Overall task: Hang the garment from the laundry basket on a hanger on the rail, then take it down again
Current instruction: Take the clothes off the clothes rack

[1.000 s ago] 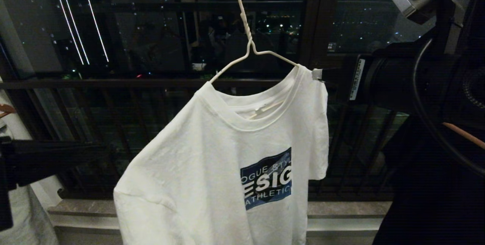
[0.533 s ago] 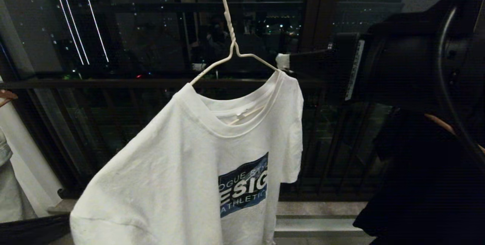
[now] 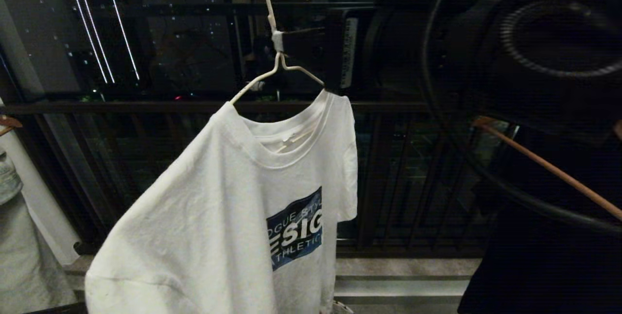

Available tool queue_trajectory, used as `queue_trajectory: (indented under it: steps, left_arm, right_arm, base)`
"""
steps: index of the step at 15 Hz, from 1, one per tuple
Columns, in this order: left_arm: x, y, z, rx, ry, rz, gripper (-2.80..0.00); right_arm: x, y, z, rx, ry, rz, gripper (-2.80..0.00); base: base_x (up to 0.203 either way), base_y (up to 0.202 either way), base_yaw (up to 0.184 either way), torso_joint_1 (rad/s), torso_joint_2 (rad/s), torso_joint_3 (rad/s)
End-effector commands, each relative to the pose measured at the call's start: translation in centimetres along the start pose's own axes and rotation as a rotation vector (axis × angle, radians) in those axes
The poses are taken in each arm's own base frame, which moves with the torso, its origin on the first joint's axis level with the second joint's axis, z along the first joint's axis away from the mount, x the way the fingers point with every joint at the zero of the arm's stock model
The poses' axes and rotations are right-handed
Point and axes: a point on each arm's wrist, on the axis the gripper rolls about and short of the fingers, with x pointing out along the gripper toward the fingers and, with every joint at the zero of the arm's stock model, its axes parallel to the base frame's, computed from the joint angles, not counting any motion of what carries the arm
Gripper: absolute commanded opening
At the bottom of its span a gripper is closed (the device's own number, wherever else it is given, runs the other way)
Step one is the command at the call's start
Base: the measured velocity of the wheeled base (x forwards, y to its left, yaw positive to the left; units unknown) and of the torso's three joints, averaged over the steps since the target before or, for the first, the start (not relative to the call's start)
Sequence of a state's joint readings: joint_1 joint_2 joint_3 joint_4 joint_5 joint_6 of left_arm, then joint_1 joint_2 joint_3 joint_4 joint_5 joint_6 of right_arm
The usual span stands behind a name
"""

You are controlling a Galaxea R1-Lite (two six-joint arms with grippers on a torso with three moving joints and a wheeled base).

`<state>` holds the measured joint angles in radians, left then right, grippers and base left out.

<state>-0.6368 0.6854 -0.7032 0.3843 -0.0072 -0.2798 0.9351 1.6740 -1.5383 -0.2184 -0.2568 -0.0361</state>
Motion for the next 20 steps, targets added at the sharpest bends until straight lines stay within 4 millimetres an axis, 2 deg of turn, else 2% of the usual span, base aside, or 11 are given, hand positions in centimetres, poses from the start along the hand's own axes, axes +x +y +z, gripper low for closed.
queue_trajectory:
  steps: [1, 3, 6, 7, 11, 16, 20]
  left_arm:
    - [-0.5, 0.0, -0.1, 0.002, -0.018, -0.007, -2.80]
    - [-0.7, 0.0, -0.2, 0.002, -0.027, -0.009, -2.80]
    - [-0.9, 0.0, -0.1, 0.012, -0.037, -0.011, -2.80]
    - [-0.9, 0.0, -0.1, 0.018, -0.040, -0.011, -2.80]
    - [-1.1, -0.1, 0.1, 0.027, -0.050, -0.016, -2.80]
    - [-0.9, -0.1, 0.2, 0.032, -0.039, -0.015, -2.80]
    - [0.3, -0.2, 0.5, 0.035, 0.011, -0.028, -2.80]
  right_arm:
    - [3.7, 1.1, -1.6, -0.016, 0.014, 0.005, 0.00]
    - [5.4, 1.5, -1.5, -0.017, -0.016, 0.013, 0.00]
    - [7.0, 1.0, -0.9, -0.038, -0.056, -0.009, 0.00]
    - [7.5, 0.6, -0.8, -0.045, -0.062, -0.020, -2.80]
    - [8.1, -1.2, -0.3, -0.054, -0.052, -0.063, -2.80]
    - [7.9, -1.1, -0.3, -0.055, -0.048, -0.058, -2.80]
    - [7.9, -1.0, -0.4, -0.055, -0.046, -0.055, -2.80]
  base:
    - [0.000, 0.000, 0.000, 0.000, 0.00, 0.000]
    - [0.000, 0.000, 0.000, 0.000, 0.00, 0.000]
    - [0.000, 0.000, 0.000, 0.000, 0.00, 0.000]
    - [0.000, 0.000, 0.000, 0.000, 0.00, 0.000]
    - [0.000, 0.000, 0.000, 0.000, 0.00, 0.000]
    - [0.000, 0.000, 0.000, 0.000, 0.00, 0.000]
    - [0.000, 0.000, 0.000, 0.000, 0.00, 0.000]
